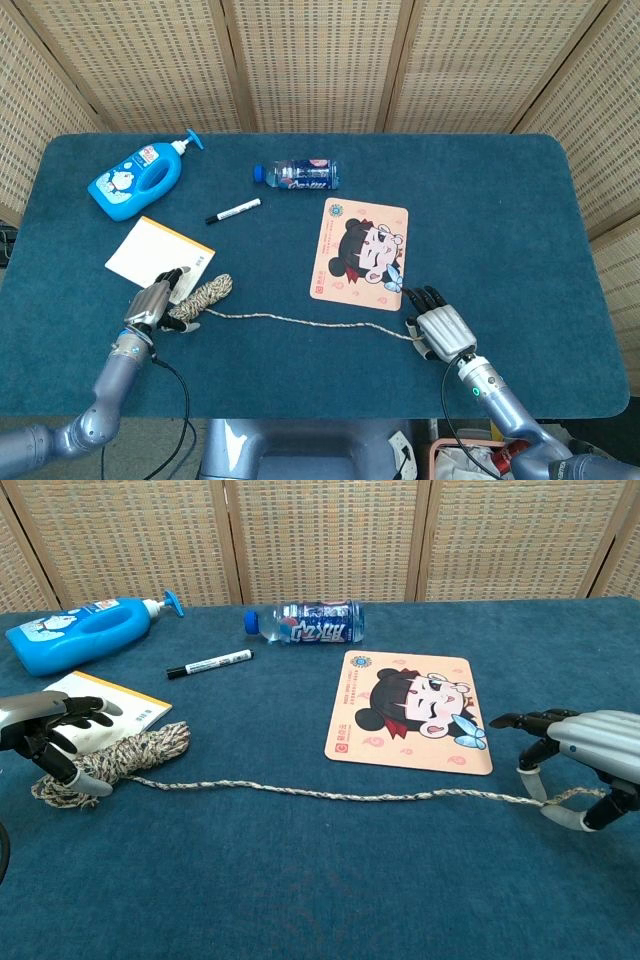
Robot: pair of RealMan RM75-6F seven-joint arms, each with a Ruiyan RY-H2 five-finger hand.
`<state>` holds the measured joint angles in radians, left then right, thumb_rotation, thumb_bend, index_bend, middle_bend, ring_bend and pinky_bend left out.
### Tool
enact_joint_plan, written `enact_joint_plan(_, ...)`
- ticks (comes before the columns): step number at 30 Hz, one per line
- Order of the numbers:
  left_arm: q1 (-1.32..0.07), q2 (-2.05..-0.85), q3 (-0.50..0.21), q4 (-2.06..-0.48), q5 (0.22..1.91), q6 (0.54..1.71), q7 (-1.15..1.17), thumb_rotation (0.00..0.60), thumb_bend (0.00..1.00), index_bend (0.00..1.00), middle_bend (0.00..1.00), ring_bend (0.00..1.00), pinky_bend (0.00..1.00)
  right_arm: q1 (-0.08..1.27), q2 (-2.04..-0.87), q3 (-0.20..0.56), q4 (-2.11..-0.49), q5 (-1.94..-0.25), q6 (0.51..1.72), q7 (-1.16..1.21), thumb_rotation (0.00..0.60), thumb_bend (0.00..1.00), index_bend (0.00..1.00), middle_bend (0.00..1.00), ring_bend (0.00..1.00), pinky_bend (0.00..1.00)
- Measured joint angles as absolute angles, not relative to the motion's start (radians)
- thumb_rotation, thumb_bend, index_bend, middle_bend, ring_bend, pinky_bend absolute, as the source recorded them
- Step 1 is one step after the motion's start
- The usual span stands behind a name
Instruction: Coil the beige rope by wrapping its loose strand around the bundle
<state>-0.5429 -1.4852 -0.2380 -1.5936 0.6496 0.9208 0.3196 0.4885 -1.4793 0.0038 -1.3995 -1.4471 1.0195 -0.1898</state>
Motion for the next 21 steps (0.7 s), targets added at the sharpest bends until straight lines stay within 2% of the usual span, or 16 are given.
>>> enact_joint_plan(3, -0.555, -1.488, -0.232, -1.592, 0.633, 0.924, 0.320, 0.600, 0.17, 0.16, 0.19, 0.14, 0.26, 0.489, -1.477, 0.004, -1.402, -1.448, 1.021, -0.190, 0.600, 0.47, 0.70, 0.00, 0.00, 0.00)
enact_joint_plan(9, -0.563, -1.492, -0.222, -1.585, 0.627, 0.943, 0.319, 0.600, 0.28, 0.25, 0.28, 0.24, 0.36, 0.488, -1.472, 0.006, -1.414, -1.448, 1.025, -0.188, 0.600, 0.48, 0.70, 0.00, 0.00, 0.00)
enact_joint_plan(13, -0.570, -1.505, -0.215, -1.578, 0.618, 0.973, 0.335, 0.600, 0.39, 0.33, 0.37, 0.35, 0.47, 0.489, -1.469, 0.006, -1.422, -1.450, 1.028, -0.191, 0.600, 0.48, 0.70, 0.00, 0.00, 0.00)
enact_joint_plan(17, -0.575, -1.521, -0.212, -1.575, 0.612, 1.023, 0.353, 0.600, 0.46, 0.39, 0.43, 0.42, 0.56, 0.489, -1.465, 0.008, -1.432, -1.452, 1.032, -0.190, 0.600, 0.48, 0.70, 0.00, 0.00, 0.00)
enact_joint_plan(21, -0.578, -1.518, -0.216, -1.583, 0.607, 1.043, 0.360, 0.600, 0.50, 0.40, 0.44, 0.43, 0.57, 0.489, -1.460, 0.012, -1.438, -1.452, 1.036, -0.186, 0.600, 0.48, 0.70, 0.00, 0.00, 0.00)
